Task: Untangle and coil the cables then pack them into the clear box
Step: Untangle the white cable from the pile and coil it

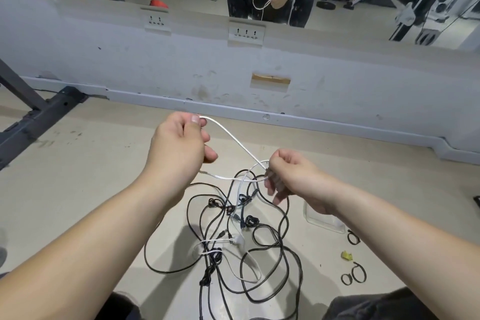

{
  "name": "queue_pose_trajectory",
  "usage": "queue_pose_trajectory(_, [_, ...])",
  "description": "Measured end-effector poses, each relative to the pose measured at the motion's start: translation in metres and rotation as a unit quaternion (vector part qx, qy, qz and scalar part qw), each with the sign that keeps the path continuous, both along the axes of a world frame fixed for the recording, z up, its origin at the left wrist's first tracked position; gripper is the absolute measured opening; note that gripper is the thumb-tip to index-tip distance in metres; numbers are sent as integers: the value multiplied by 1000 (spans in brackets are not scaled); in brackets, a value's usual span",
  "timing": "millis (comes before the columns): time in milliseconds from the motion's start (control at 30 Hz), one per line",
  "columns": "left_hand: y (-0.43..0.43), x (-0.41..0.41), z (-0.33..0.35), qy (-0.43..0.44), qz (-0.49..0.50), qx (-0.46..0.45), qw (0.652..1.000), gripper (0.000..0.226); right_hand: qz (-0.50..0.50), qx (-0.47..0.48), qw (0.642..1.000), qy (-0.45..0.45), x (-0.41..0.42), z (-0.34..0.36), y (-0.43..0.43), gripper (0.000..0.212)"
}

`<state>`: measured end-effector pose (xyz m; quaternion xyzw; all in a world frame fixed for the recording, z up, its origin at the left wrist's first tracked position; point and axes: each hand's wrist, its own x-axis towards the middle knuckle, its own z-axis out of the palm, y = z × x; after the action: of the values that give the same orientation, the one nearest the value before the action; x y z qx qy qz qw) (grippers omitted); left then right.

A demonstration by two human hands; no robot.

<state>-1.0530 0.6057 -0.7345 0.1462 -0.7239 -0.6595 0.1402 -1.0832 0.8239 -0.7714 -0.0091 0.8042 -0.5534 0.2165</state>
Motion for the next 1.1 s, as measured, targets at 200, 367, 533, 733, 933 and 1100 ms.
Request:
queue_pose_trajectory(200, [-3, 3, 11, -8, -87, 49, 995, 24, 42, 256, 963, -71, 1, -17, 24, 18])
queue_pose_trajectory(367, [11, 15, 8, -40, -233, 61, 970, 21, 97, 122, 988, 7, 9, -1, 12, 49])
queue_pose_trajectory(533, [14, 12, 0, -55, -217, 43, 974, 20, 223, -148, 955, -123, 24, 28, -5, 13])
queue_pose_trajectory(733, [-4, 0, -13, -2, -104, -126, 987, 21, 65, -221, 966, -121, 21, 36, -12, 28])
queue_pose_trajectory(933, [5, 5, -31, -40, -189, -285, 939, 16, 111, -288, 937, -163, 27, 49, -10, 18])
queue_pose_trajectory(1100, [34, 16, -39, -104, -303, -154, 935, 37, -12, -389, 907, -160, 20, 51, -12, 21])
